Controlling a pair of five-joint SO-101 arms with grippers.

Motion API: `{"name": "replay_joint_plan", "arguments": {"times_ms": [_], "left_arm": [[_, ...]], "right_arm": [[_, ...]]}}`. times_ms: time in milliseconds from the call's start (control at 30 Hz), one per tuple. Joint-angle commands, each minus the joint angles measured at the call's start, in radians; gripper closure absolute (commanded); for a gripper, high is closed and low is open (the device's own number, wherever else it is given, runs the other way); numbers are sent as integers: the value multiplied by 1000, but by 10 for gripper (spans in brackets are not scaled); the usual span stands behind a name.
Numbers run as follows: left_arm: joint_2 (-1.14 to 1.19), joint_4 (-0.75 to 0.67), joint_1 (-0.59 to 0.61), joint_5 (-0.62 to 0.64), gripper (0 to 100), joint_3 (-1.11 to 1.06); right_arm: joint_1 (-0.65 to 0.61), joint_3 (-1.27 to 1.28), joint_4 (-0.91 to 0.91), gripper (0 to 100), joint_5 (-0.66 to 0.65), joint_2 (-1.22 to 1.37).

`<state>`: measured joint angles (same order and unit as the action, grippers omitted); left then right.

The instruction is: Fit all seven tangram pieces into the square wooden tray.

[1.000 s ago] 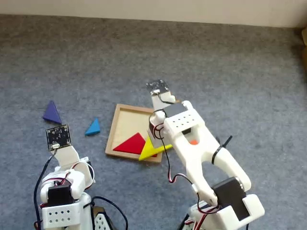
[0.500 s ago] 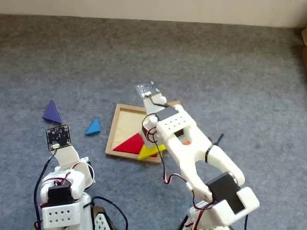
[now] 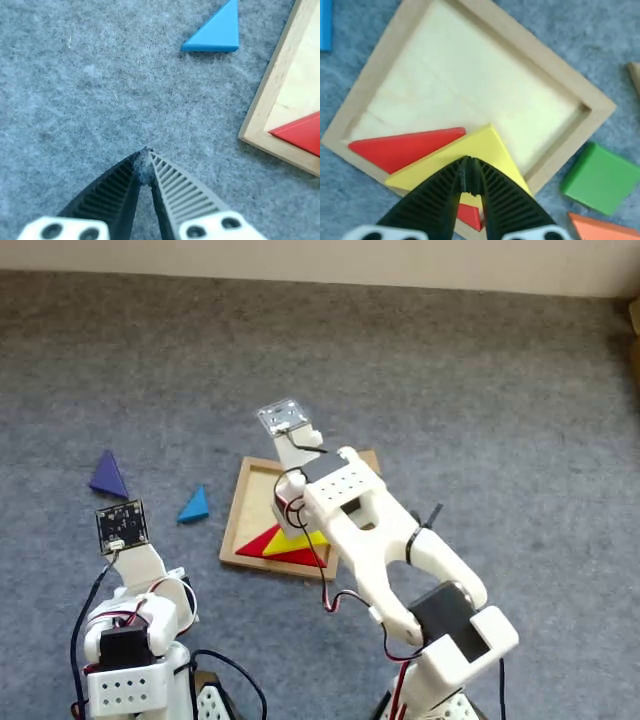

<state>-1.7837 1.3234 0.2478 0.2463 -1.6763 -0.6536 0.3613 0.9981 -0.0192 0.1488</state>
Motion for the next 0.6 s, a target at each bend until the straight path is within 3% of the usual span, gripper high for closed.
{"name": "replay_joint_plan", "arguments": {"times_ms": [0, 233, 400, 567], "left_arm": [[-41, 2, 15, 8, 994, -19], [-41, 3, 16, 8, 994, -19], [-41, 3, 16, 8, 994, -19], [-41, 3, 16, 8, 994, -19]], "right_arm": [[-19, -38, 36, 995, -66, 4], [45, -124, 197, 995, -63, -211], [77, 19, 223, 995, 44, -326], [79, 125, 223, 995, 54, -349]]}}
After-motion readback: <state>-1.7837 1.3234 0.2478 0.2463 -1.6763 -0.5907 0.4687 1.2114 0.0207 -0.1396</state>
